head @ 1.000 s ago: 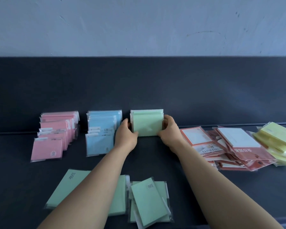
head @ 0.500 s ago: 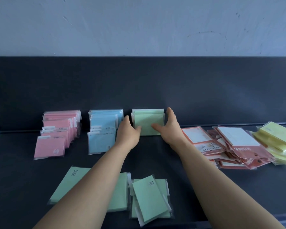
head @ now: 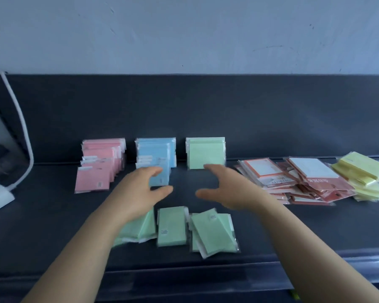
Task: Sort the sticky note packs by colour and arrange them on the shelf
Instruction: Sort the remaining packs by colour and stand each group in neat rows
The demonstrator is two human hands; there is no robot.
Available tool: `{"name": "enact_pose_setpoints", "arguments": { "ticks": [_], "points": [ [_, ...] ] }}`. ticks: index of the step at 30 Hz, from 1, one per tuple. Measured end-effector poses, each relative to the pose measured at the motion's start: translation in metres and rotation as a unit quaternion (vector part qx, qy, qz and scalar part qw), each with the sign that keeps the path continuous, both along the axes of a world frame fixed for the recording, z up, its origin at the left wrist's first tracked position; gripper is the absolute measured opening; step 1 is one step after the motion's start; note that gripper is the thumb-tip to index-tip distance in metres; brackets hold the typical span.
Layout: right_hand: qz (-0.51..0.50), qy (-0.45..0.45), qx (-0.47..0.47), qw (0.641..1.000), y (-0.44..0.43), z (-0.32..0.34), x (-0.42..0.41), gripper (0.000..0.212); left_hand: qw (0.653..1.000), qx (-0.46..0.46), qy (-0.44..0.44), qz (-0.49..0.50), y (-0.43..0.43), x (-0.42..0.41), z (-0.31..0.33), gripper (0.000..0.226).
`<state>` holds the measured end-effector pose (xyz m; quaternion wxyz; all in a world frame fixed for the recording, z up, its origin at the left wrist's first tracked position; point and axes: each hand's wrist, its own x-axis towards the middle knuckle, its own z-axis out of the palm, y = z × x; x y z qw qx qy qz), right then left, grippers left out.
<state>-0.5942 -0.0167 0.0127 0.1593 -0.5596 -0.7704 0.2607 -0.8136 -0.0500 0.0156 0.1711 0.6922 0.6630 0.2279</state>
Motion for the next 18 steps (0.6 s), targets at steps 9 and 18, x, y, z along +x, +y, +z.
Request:
{"name": "enact_pose_setpoints", "arguments": {
  "ticks": [9, 18],
  "points": [
    [0.085, -0.132, -0.054, 0.986, -0.053, -0.012, -0.044, 0.086, 0.991, -0.088, -0.027, 0.1, -0.046, -0.054, -0.036, 0.041],
    [0.063, -0.139, -0.001, 0.988, -0.057, -0.018, -0.05, 0.078, 0.939, -0.025, -0.303, 0.163, -0.053, -0.087, -0.047, 0.022]
  ]
}}
